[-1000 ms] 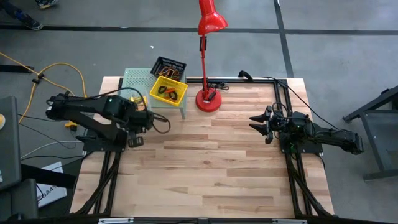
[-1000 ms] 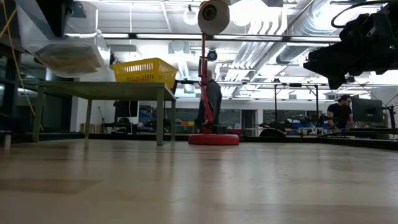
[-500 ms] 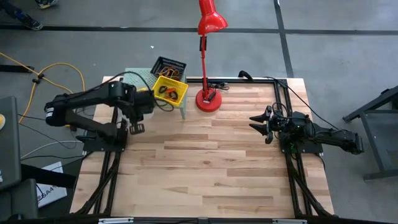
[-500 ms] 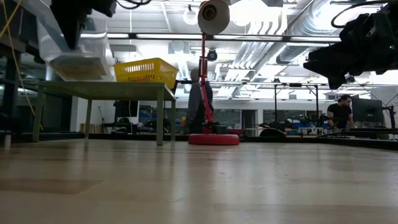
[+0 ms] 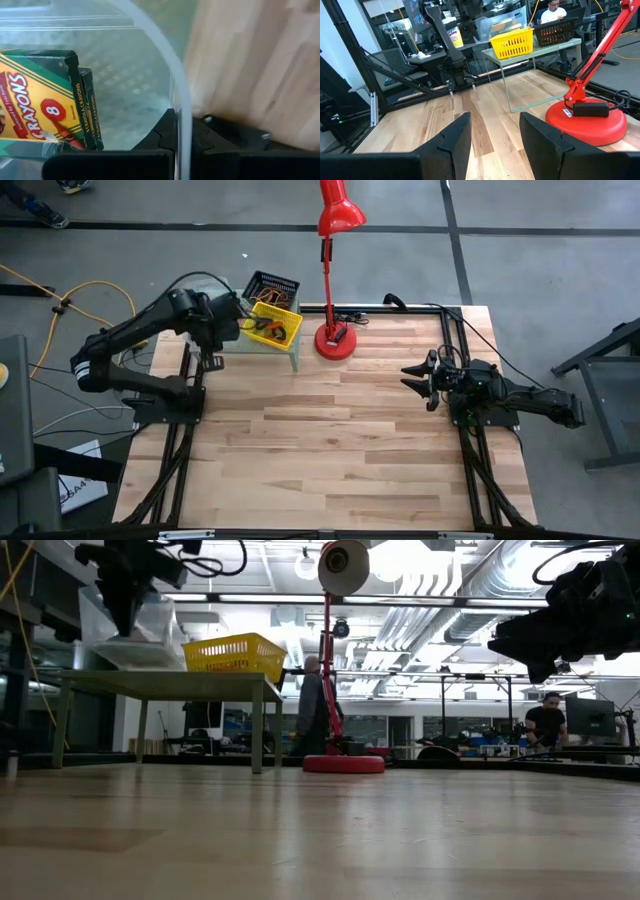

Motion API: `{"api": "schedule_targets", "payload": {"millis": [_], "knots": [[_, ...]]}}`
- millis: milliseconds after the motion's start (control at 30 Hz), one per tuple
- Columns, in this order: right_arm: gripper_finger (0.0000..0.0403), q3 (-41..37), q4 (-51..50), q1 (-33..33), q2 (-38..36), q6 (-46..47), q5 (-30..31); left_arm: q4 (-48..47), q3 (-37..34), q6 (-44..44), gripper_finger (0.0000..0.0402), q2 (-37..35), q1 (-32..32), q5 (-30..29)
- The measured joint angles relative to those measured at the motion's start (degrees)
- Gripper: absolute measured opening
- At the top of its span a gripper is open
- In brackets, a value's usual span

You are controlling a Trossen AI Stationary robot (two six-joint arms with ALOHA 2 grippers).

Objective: Pick & Place Office Desk Supplies
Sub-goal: Put the transparent bin with crayon boxes on the shelf

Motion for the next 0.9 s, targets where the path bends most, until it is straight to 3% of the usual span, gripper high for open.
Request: {"api": "schedule_targets", "payload": {"millis": [400, 900], "knots": [[0.0155, -0.01, 0.02, -0.01, 0.0, -0.01, 0.0, -0.09, 0.0, 22.52, 0.0, 0.92, 10.45, 1.26], [0.0155, -0.01, -0.01, 0.0, 0.0, -0.01, 0.0, 0.09, -4.82, 23.41, 0.0, 1.25, 15.24, 4.62]]}}
